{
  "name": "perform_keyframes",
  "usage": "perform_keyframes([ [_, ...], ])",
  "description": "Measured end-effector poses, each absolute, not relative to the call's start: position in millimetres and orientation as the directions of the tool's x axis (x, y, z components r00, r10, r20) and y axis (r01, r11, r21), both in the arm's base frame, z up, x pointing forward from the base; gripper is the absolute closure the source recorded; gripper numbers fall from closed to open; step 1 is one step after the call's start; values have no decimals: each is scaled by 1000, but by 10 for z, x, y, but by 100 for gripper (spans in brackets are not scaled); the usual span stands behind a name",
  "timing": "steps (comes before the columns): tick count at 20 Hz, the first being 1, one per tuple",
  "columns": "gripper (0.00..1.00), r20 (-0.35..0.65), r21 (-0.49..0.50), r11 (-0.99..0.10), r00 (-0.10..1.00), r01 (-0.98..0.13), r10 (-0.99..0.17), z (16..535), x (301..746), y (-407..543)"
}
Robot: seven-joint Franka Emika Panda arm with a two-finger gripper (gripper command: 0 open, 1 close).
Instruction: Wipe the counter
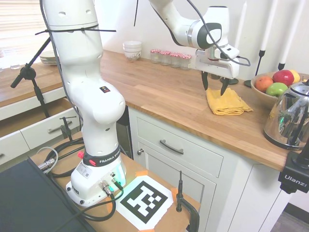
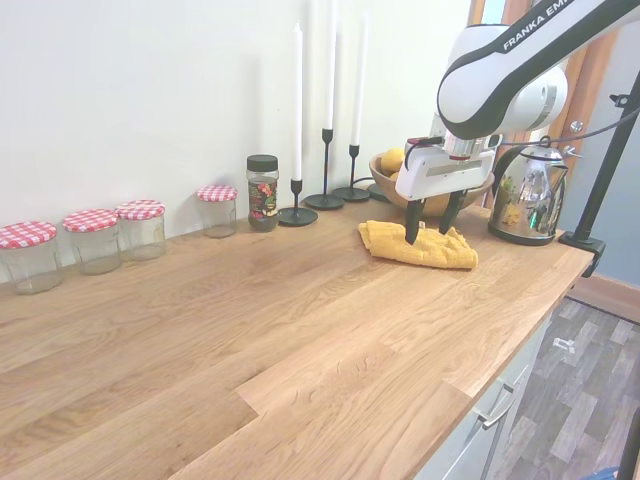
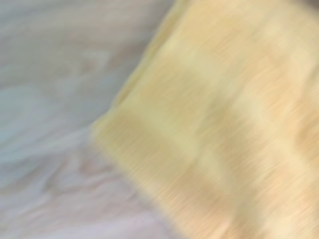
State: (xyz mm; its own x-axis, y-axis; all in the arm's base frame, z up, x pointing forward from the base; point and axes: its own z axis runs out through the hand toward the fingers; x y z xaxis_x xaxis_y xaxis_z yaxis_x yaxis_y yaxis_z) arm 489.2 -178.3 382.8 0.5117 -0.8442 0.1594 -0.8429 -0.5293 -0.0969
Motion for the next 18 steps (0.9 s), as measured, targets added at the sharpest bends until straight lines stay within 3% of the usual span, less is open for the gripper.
perform_keyframes([
  [7,0,206,-103,-551,524,-828,-827,3694,5122,-2039],
  [16,0,183,-92,-532,511,-842,-840,3330,5235,-2129],
  [17,100,179,-96,-526,505,-845,-845,3327,5233,-2135],
  [18,100,175,-100,-521,501,-848,-848,3324,5229,-2143],
])
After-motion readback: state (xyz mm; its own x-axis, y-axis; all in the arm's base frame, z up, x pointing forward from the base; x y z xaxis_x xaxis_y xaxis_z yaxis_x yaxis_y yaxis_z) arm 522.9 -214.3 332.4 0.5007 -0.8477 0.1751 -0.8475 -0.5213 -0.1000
